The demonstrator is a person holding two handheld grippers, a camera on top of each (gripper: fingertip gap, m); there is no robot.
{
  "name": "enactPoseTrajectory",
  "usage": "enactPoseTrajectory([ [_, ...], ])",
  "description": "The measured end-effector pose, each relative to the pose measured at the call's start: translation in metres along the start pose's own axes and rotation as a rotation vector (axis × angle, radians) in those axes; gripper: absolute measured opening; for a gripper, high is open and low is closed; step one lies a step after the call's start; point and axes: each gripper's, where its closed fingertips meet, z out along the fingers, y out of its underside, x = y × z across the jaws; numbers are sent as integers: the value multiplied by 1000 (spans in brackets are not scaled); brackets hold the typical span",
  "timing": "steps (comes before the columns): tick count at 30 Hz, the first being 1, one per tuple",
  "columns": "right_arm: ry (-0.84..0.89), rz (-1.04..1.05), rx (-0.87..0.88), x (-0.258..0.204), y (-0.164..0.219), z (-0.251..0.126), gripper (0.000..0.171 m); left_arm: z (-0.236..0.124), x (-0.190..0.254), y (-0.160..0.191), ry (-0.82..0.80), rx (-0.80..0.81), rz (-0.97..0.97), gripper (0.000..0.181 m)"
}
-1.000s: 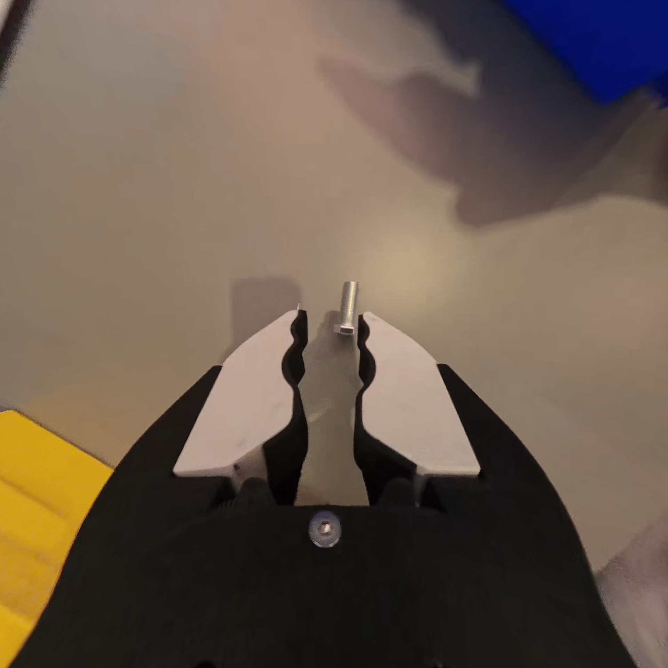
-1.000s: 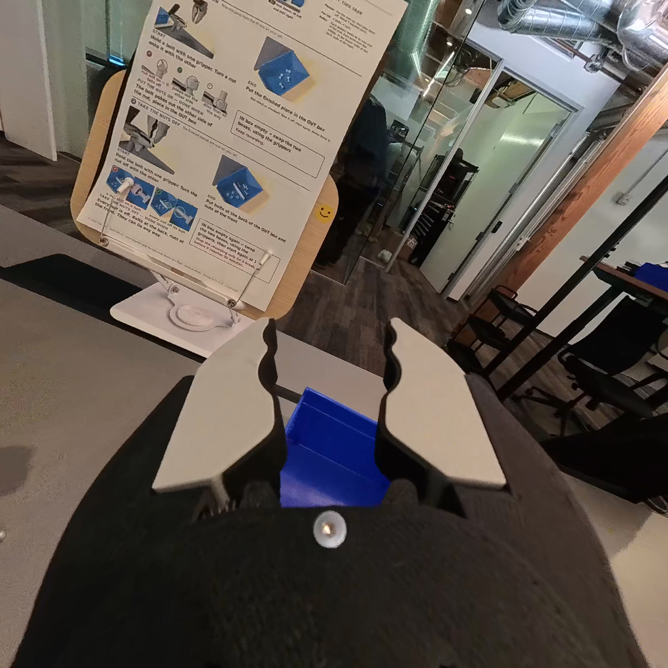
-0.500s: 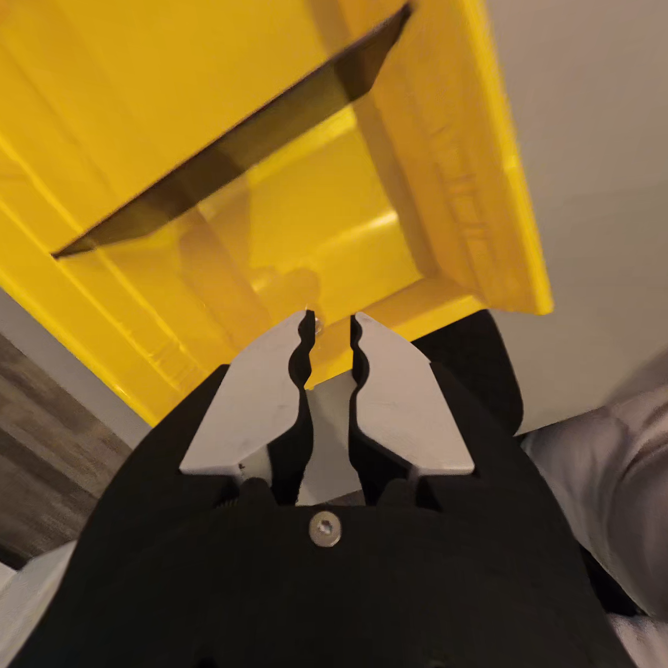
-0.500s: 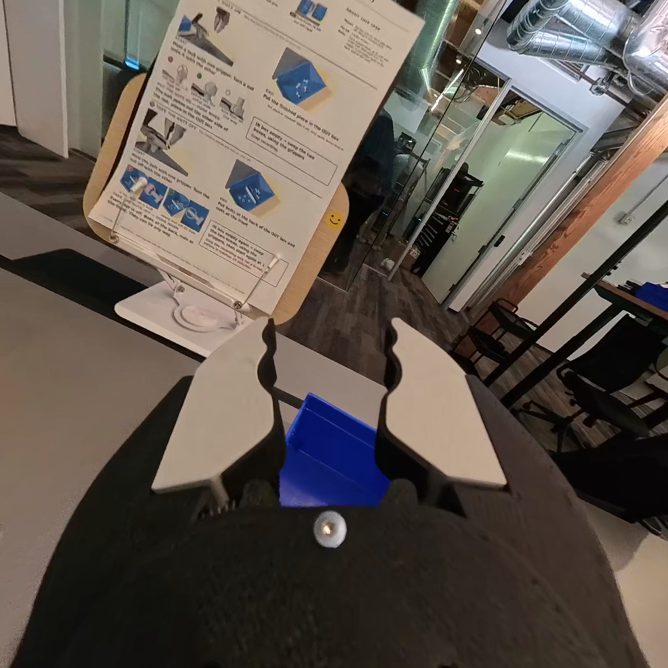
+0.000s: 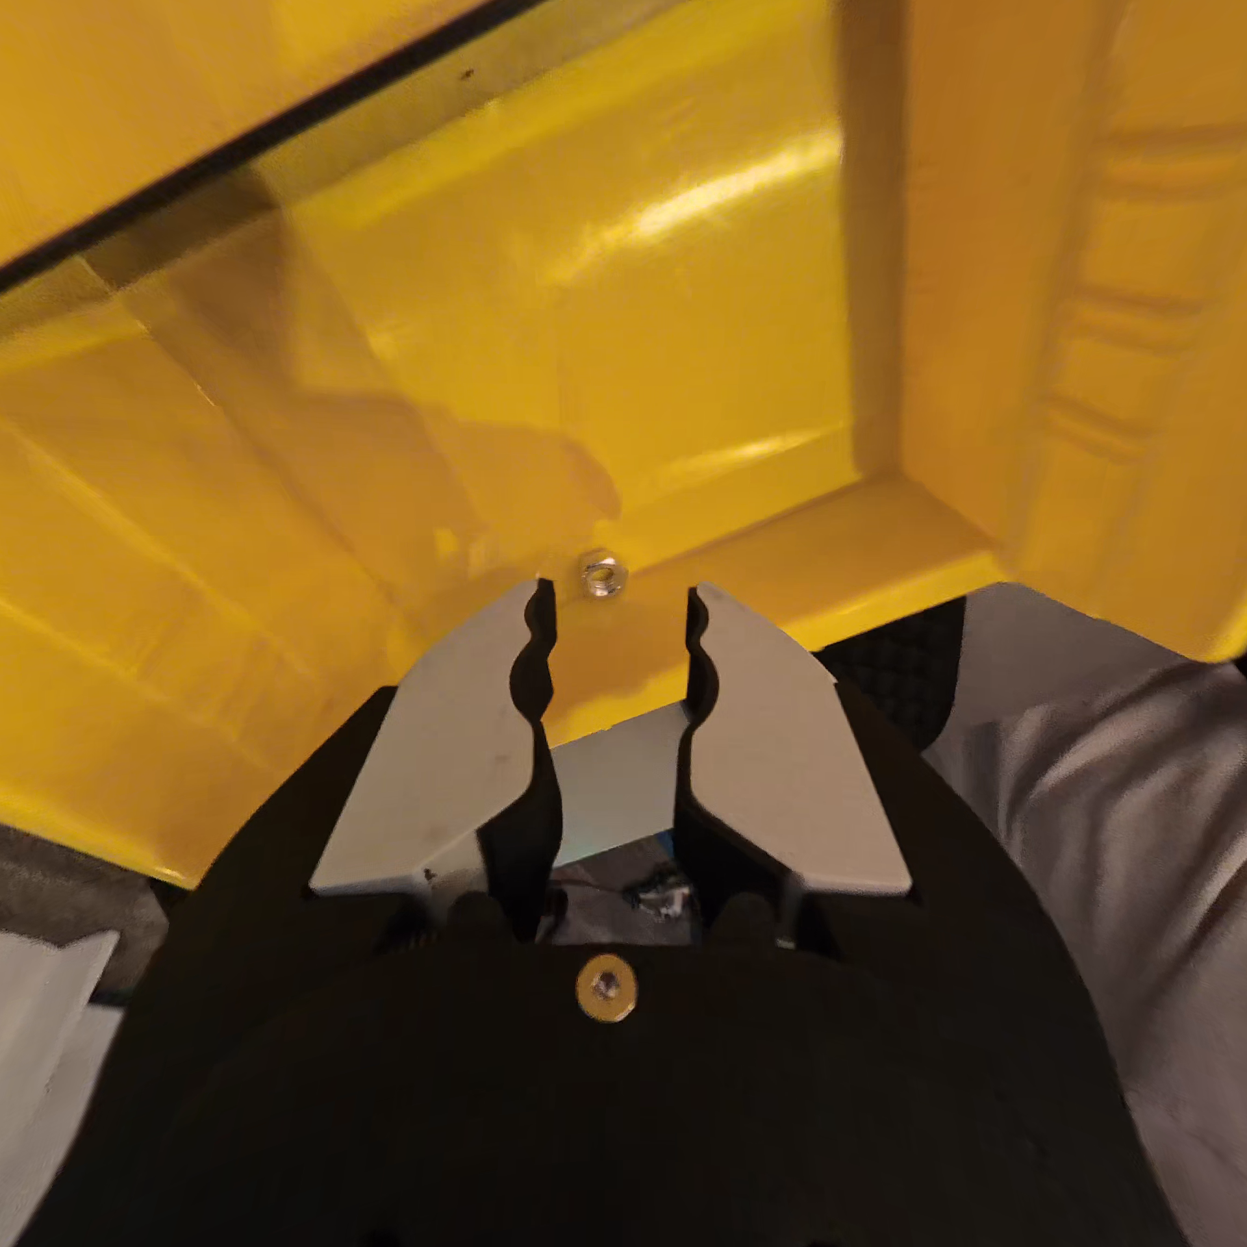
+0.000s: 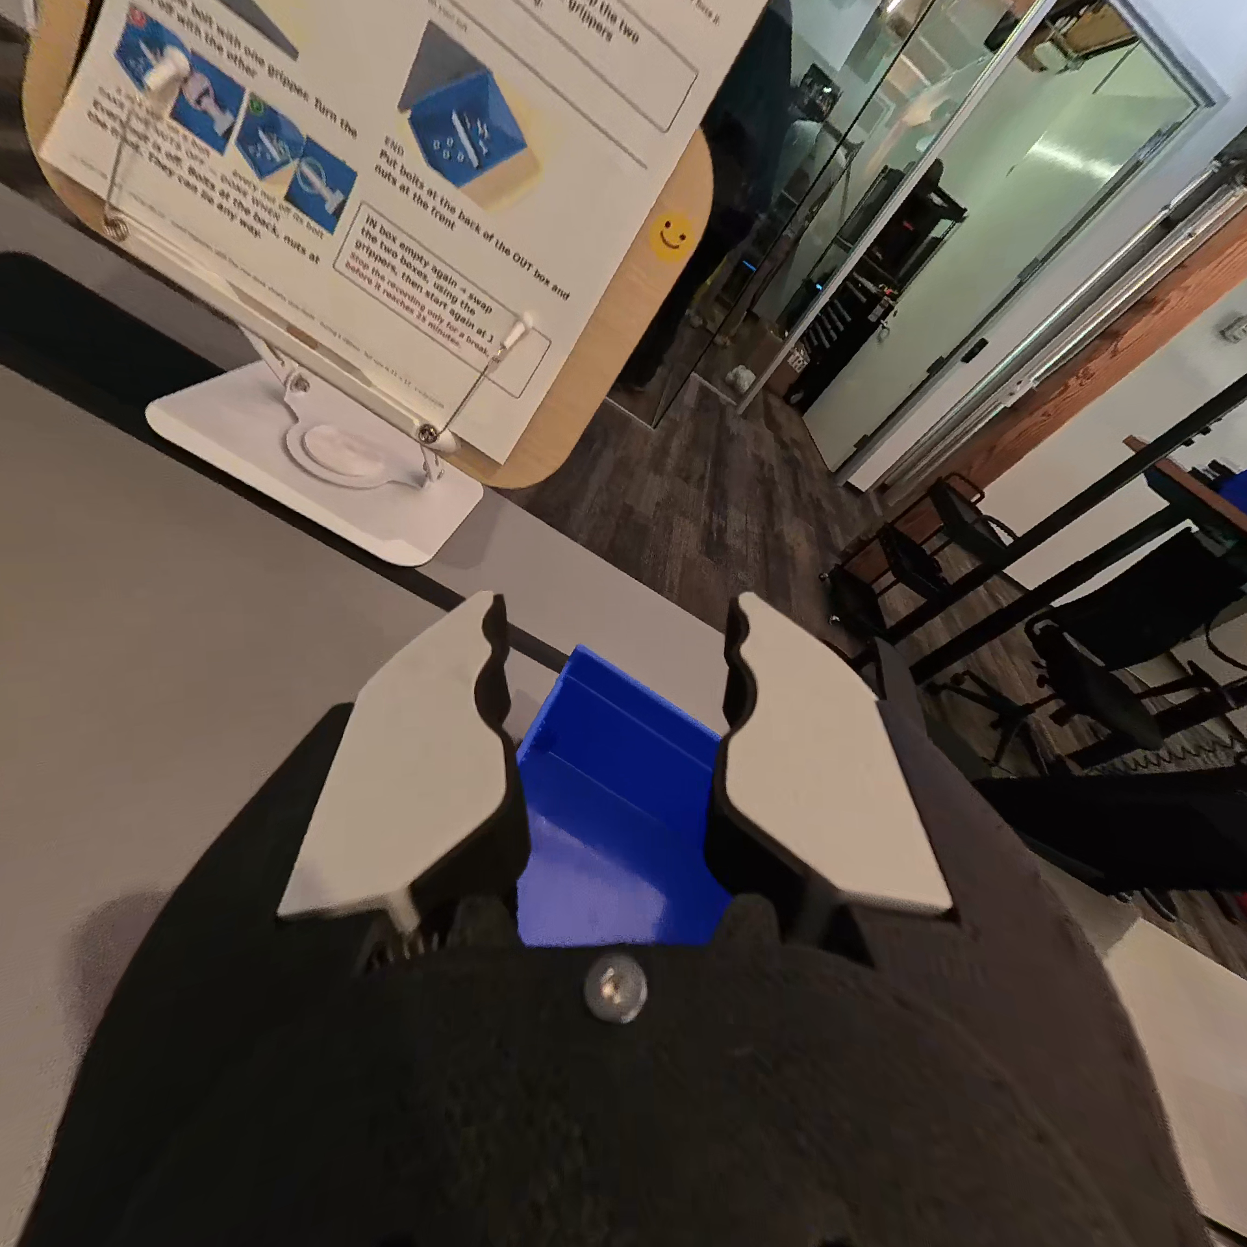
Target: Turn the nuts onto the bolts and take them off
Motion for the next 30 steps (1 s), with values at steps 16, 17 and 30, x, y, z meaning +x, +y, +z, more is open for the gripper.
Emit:
enactPoseTrajectory([
  [16,-46,-90,-56,-21,11,15,63,39,-5,18,46,-295,-71,35],
  [17,-48,-97,-57,-22,11,15,63,40,-6,19,38,-308,-68,33],
  [30,-64,-122,-71,-24,11,12,63,41,-12,17,-82,-321,-39,24],
])
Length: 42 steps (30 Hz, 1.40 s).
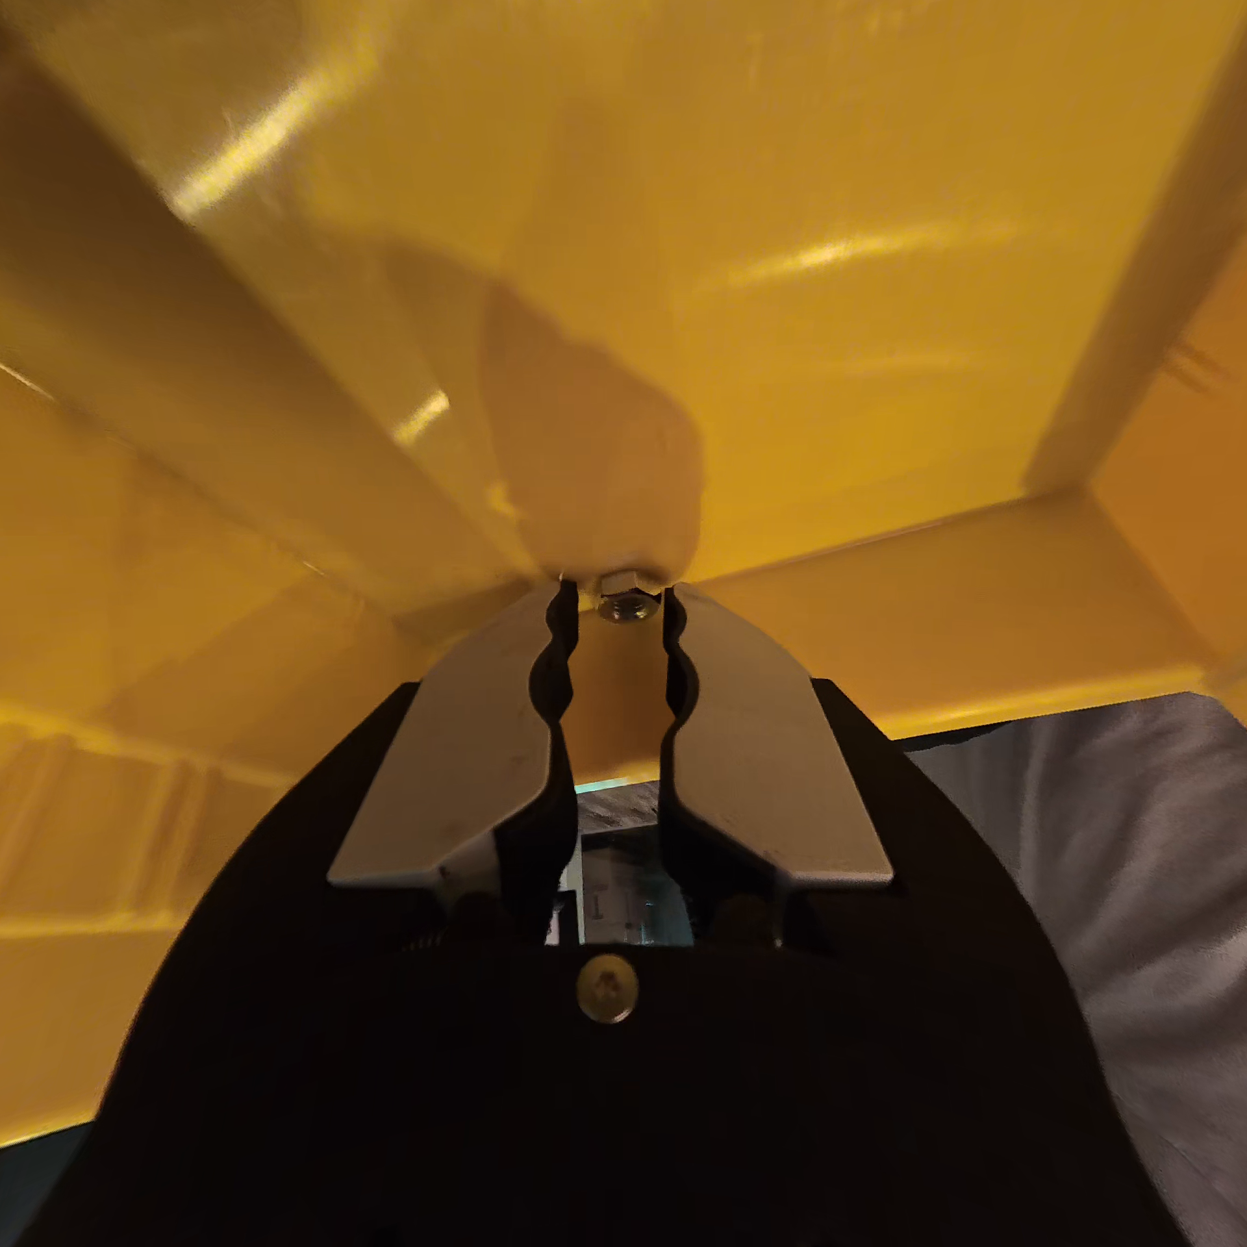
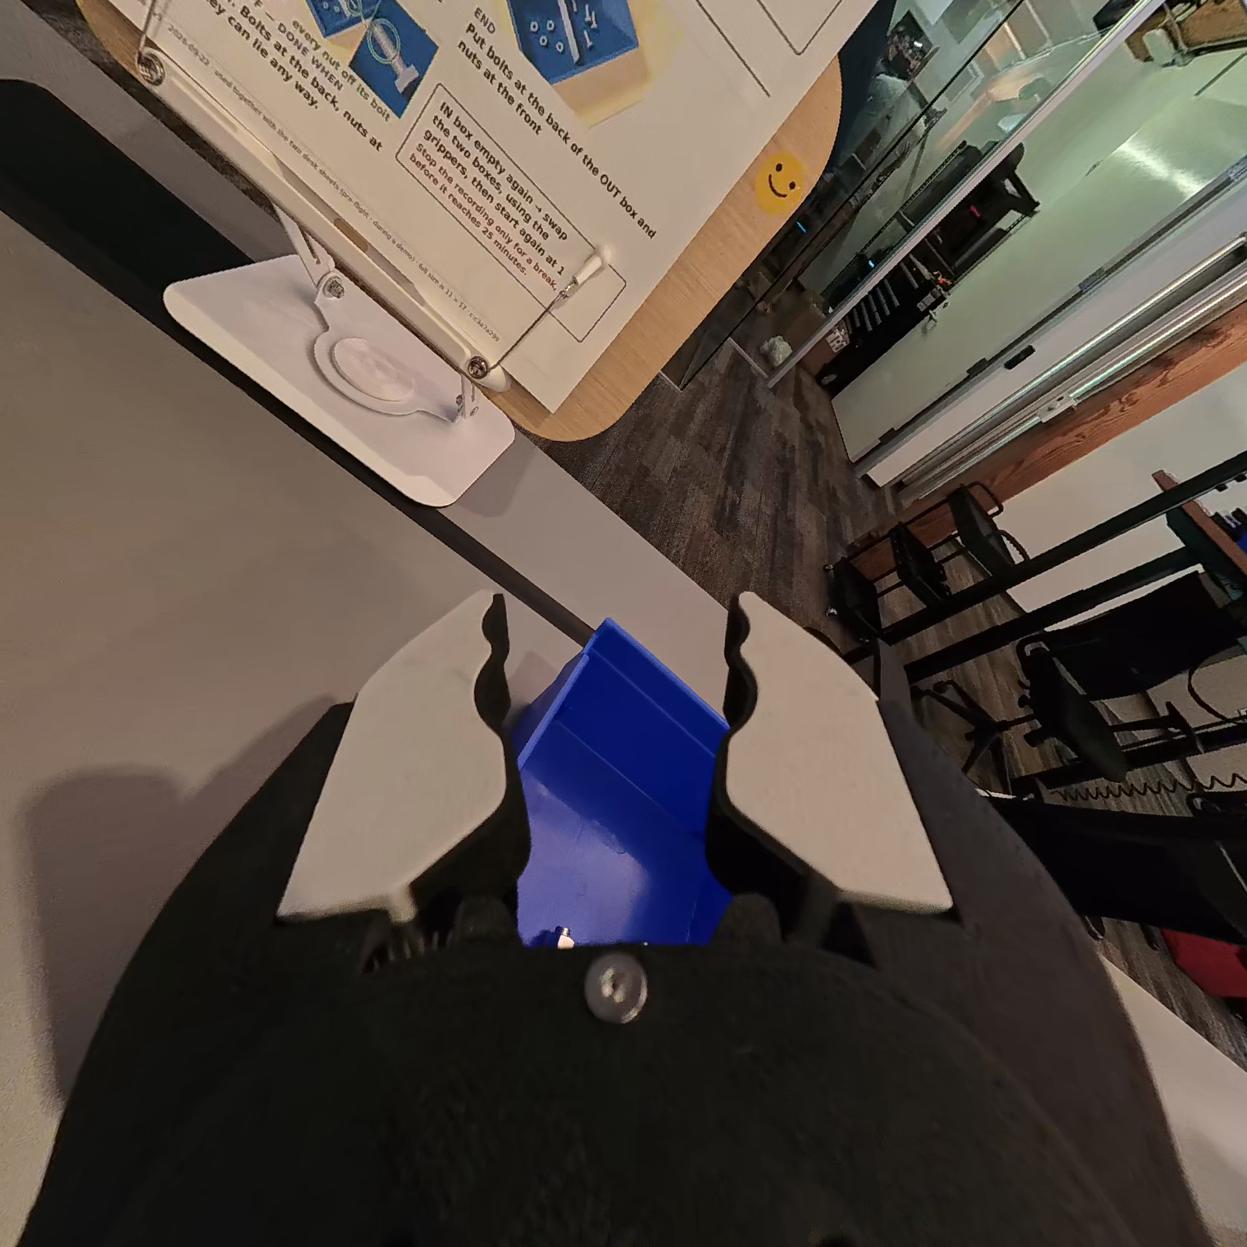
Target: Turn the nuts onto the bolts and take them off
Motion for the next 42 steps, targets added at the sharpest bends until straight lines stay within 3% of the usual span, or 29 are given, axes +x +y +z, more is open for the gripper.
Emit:
enactPoseTrajectory([
  [18,-25,-31,-22,-8,3,4,63,-4,6,1,20,44,71,17],
  [25,-32,-39,-15,-9,-1,0,63,-59,23,1,61,227,124,17],
  [28,-21,-45,-6,-6,-6,-8,63,-103,75,10,178,357,226,17],
  [32,-4,-60,37,-3,-21,-27,63,-142,165,20,94,528,546,17],
  [36,-37,-57,74,-7,-32,-43,63,-127,252,-11,56,573,780,17],
  [42,-42,-63,63,-2,-30,-57,63,-58,310,-98,-59,476,856,17],
])
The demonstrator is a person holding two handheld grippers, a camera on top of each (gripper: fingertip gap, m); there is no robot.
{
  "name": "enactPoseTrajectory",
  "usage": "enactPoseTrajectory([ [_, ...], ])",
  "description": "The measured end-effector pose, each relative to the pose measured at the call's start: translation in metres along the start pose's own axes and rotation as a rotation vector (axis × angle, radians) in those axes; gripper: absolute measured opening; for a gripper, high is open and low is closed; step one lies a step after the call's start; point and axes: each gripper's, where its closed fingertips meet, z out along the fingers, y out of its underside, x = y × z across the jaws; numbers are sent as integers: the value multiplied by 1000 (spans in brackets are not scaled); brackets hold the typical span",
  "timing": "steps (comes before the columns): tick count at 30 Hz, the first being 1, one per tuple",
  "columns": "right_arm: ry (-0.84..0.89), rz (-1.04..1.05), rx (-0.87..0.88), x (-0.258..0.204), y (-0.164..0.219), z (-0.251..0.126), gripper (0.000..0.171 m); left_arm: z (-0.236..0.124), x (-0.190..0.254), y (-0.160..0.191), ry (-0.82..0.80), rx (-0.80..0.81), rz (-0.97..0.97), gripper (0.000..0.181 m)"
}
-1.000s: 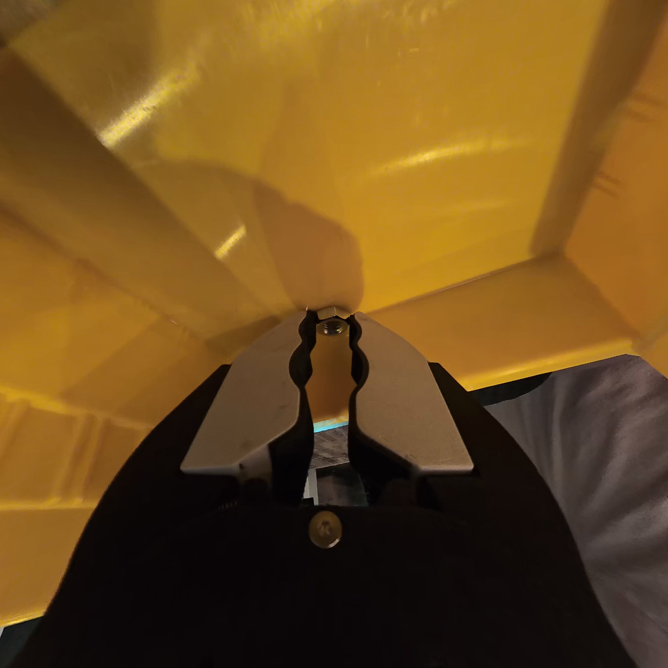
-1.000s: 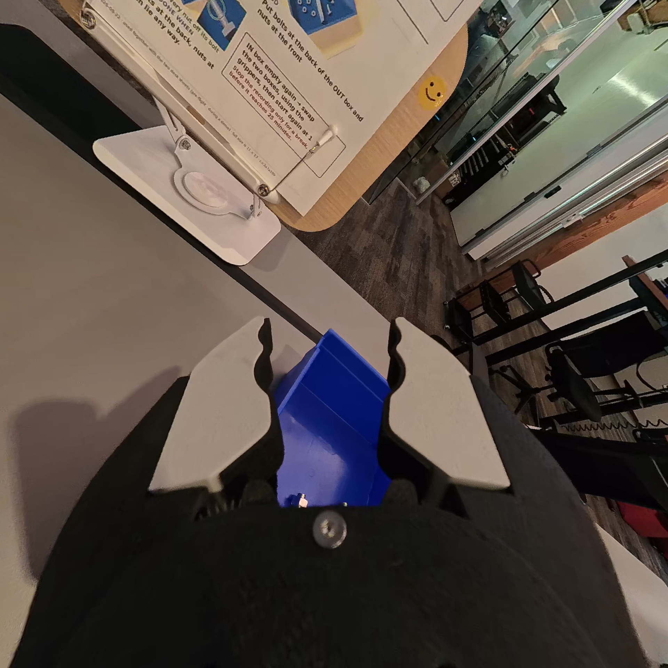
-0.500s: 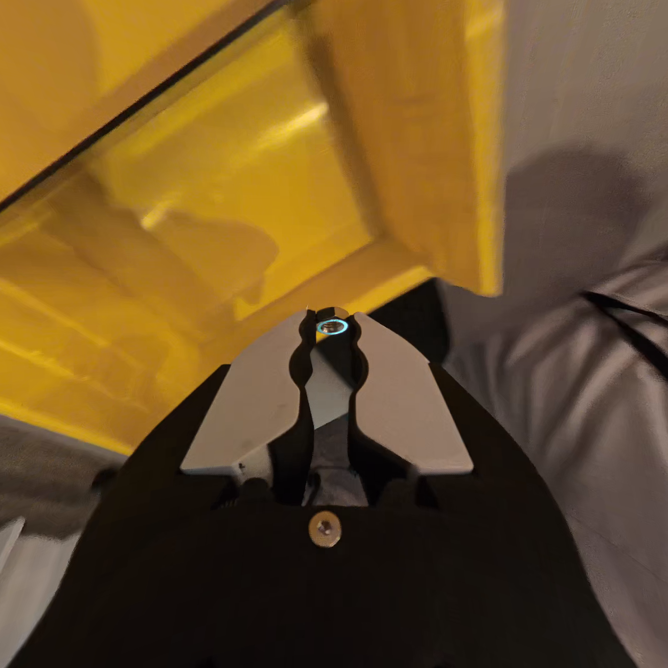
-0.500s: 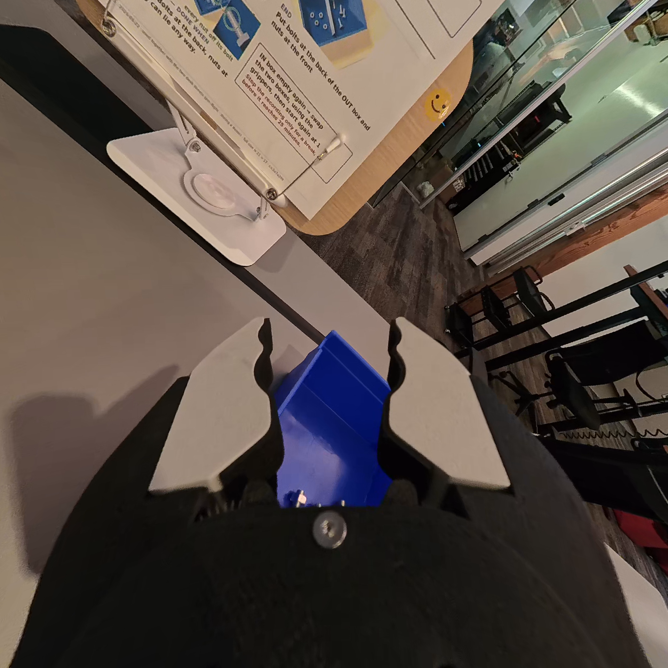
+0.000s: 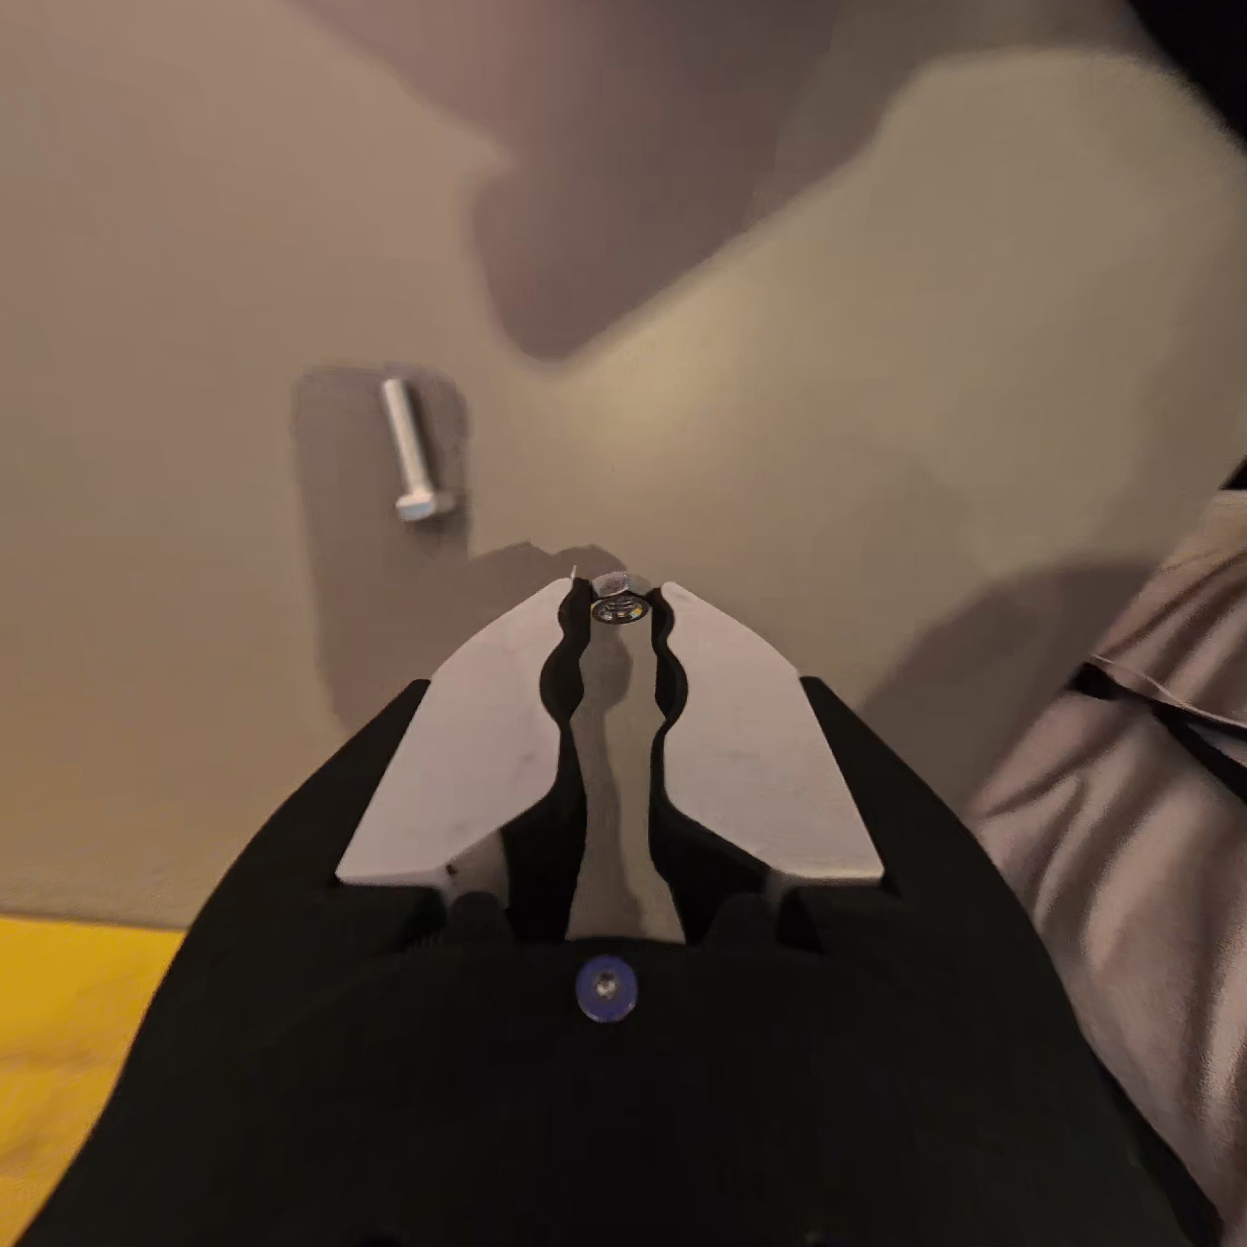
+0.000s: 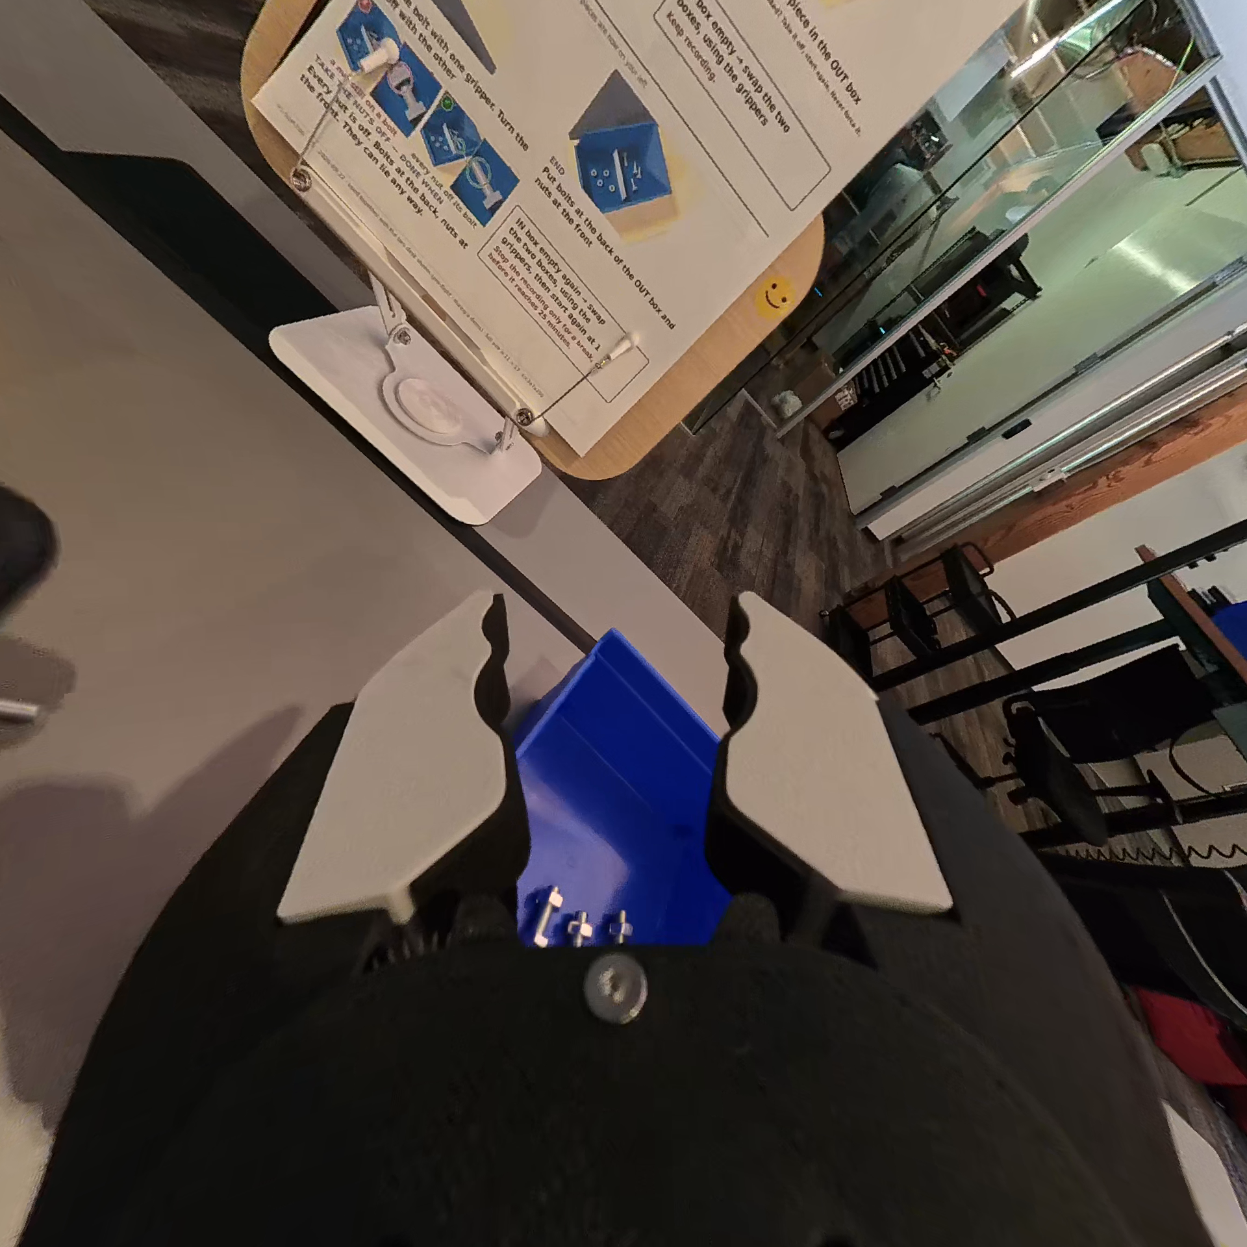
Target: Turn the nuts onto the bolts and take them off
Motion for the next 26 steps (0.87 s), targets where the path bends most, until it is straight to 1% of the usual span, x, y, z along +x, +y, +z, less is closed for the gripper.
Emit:
enactPoseTrajectory([
  [3,-11,41,22,9,0,-8,63,26,6,-12,10,-38,13,17],
  [6,-11,77,44,20,1,-15,63,36,5,-22,-17,-58,27,17],
  [8,-13,92,56,24,1,-18,63,41,7,-27,9,-71,10,17],
  [11,-20,101,66,28,1,-22,63,45,9,-36,45,-52,-2,17],
  [14,-55,96,76,27,3,-25,63,34,4,-44,28,16,2,17],
  [16,-106,72,101,21,2,-26,63,15,3,-53,66,124,-29,17],
  [18,-174,28,160,10,-5,-27,63,-17,5,-65,155,287,-75,17],
  [20,-271,-5,243,-9,-17,-30,64,-59,2,-77,240,490,-118,17],
  [23,-410,-97,367,-44,-35,-38,64,-135,1,-90,414,808,-141,17],
  [25,-461,-191,451,-67,-44,-43,64,-181,9,-89,561,968,-98,17],
  [26,-463,-234,496,-76,-50,-45,64,-198,14,-85,621,1024,-67,17],
])
